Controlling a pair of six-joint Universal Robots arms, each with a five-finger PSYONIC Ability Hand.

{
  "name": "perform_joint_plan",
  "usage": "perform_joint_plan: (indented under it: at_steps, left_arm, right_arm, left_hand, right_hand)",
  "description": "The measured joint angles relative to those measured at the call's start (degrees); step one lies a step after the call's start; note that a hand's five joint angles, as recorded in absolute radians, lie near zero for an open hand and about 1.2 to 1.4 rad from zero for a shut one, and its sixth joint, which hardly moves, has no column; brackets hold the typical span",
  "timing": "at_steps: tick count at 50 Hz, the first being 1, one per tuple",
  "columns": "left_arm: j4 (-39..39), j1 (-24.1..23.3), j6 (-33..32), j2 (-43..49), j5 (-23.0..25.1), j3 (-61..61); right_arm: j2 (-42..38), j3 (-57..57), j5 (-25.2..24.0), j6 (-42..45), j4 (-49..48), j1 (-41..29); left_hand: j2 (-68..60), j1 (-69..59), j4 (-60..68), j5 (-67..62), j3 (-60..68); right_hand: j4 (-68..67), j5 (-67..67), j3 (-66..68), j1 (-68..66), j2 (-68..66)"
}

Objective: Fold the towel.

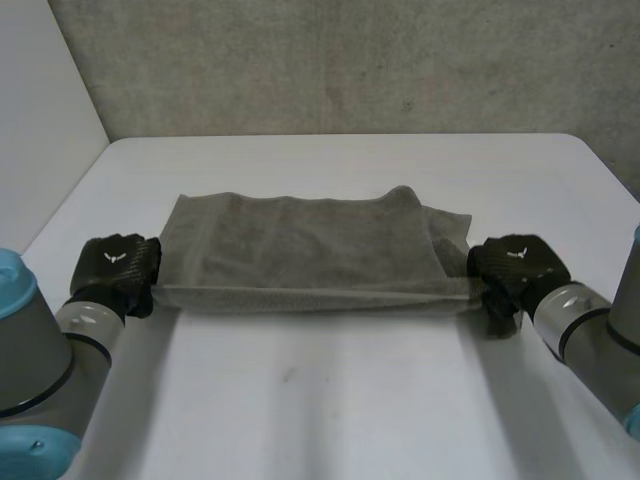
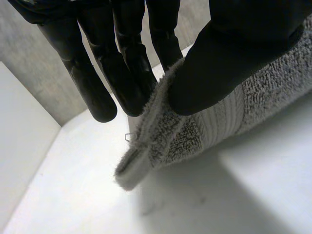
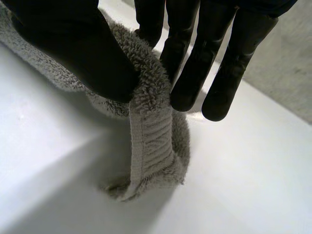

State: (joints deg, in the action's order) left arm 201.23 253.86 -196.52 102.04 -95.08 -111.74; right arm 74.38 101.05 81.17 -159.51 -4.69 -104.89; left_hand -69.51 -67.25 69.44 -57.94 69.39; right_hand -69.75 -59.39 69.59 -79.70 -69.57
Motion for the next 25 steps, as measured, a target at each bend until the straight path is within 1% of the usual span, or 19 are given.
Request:
perform_joint_plan:
  at_steps: [4, 8, 9, 11, 12, 15, 17, 20, 25]
  left_arm:
    - [-2.15, -0.07, -2.81, -4.21, 0.24, 0.32]
    - [-5.87, -0.16, -5.69, -10.15, 0.58, 2.18]
    - [-7.65, -0.23, -6.33, -12.15, 0.70, 3.20]
    - [-8.78, -0.27, -6.62, -13.37, 0.78, 4.04]
    - [-12.17, -0.40, -7.02, -16.16, 1.05, 6.37]
    - [-18.38, -0.55, -7.03, -19.66, 1.98, 11.04]
    - [-20.75, -0.50, -6.89, -20.40, 2.58, 12.89]
    - [-25.41, 0.12, -6.60, -19.97, 4.36, 16.30]
    - [-27.47, 0.54, -6.54, -15.93, 5.24, 17.62]
  right_arm:
    - [3.42, -2.36, -0.05, 1.27, 3.63, -0.04]
    - [7.50, -7.05, -0.20, 3.04, 10.30, -0.09]
    - [9.00, -9.44, -0.27, 3.70, 13.38, -0.12]
    - [9.61, -10.54, -0.30, 3.93, 14.61, -0.13]
    - [11.54, -14.57, -0.35, 4.40, 18.29, -0.11]
    - [14.25, -21.39, -0.44, 4.67, 22.96, 0.01]
    - [14.93, -23.62, -0.51, 4.83, 24.29, 0.07]
    - [14.95, -26.97, -0.79, 7.68, 28.34, 0.06]
    - [11.92, -27.34, -0.47, 12.54, 31.85, -0.05]
  left_hand:
    - [-0.16, 0.00, 0.20, -0.02, 0.20]
    - [-0.23, 0.07, 0.26, -0.23, 0.24]
    - [-0.23, 0.07, 0.27, -0.25, 0.24]
    - [-0.24, 0.07, 0.27, -0.26, 0.27]
    - [-0.25, 0.07, 0.27, -0.28, 0.27]
    - [-0.25, 0.07, 0.28, -0.50, 0.28]
    - [-0.26, 0.07, 0.28, -0.50, 0.28]
    - [-0.26, 0.07, 0.29, -0.50, 0.29]
    - [-0.26, 0.07, 0.29, -0.50, 0.29]
  right_hand:
    - [0.00, 0.00, 0.00, 0.00, 0.01]
    - [0.00, 0.00, 0.00, 0.00, 0.01]
    - [0.00, 0.00, 0.00, 0.00, 0.01]
    - [0.00, 0.00, 0.00, 0.00, 0.01]
    - [0.00, 0.00, 0.00, 0.00, 0.01]
    - [0.00, 0.00, 0.00, 0.00, 0.01]
    - [0.00, 0.00, 0.00, 0.00, 0.00]
    - [0.00, -0.02, 0.00, 0.00, 0.01]
    - [0.00, -0.02, 0.00, 0.00, 0.00]
